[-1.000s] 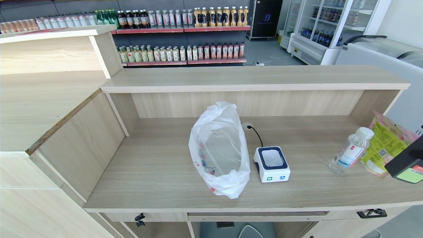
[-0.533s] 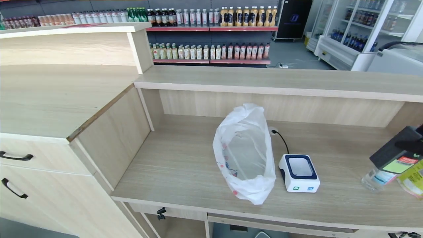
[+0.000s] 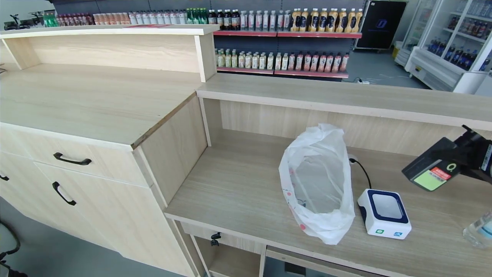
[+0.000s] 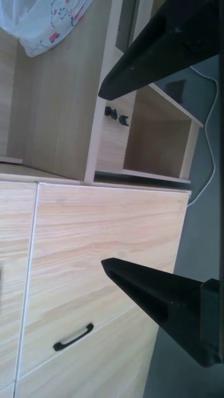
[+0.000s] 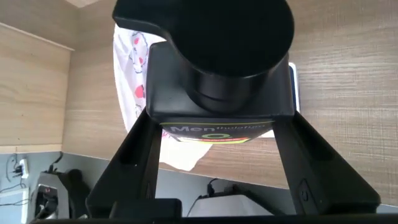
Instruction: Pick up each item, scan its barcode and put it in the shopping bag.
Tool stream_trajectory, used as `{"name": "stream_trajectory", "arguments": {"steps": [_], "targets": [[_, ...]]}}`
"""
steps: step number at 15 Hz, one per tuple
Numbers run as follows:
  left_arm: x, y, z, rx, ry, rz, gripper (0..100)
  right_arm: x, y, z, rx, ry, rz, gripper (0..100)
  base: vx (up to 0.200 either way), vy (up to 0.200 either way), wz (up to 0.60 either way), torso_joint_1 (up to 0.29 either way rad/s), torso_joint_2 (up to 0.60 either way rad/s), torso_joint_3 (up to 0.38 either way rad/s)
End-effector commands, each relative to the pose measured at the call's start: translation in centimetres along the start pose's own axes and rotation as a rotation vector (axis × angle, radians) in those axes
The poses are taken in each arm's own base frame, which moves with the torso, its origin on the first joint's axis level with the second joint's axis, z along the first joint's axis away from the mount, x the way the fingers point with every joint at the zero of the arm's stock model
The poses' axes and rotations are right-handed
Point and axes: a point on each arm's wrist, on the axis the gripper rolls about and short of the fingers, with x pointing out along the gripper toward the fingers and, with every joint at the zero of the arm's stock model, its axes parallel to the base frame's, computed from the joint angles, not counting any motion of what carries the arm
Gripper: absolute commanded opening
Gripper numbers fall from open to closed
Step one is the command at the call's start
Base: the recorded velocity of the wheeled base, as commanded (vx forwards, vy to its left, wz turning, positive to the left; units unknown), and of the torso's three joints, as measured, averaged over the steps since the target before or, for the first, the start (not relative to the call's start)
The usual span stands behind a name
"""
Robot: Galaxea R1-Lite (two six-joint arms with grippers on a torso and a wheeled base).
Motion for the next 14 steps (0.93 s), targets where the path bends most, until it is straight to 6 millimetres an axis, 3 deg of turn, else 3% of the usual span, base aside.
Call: {"name": "stream_trajectory", "arguments": {"steps": [1,6,14], "targets": [[0.0,0.0,0.0,0.000,0.001,0.000,100,1.7,-0.3,-0.4,0.008,0.057,-0.002,0,0.000,0.000,0.00,0.000,0.00,0.000],[0.0,0.0,0.0,0.000,0.001,0.000,100,3.3,-0.1,-1.0,0.073,0.113,0.015,0,0.000,0.000,0.00,0.000,0.00,0.000],[0.0,0.0,0.0,0.000,0.001,0.000,100,8.0,-0.1,-2.2,0.194,0.163,0.039,0,0.000,0.000,0.00,0.000,0.00,0.000]]}}
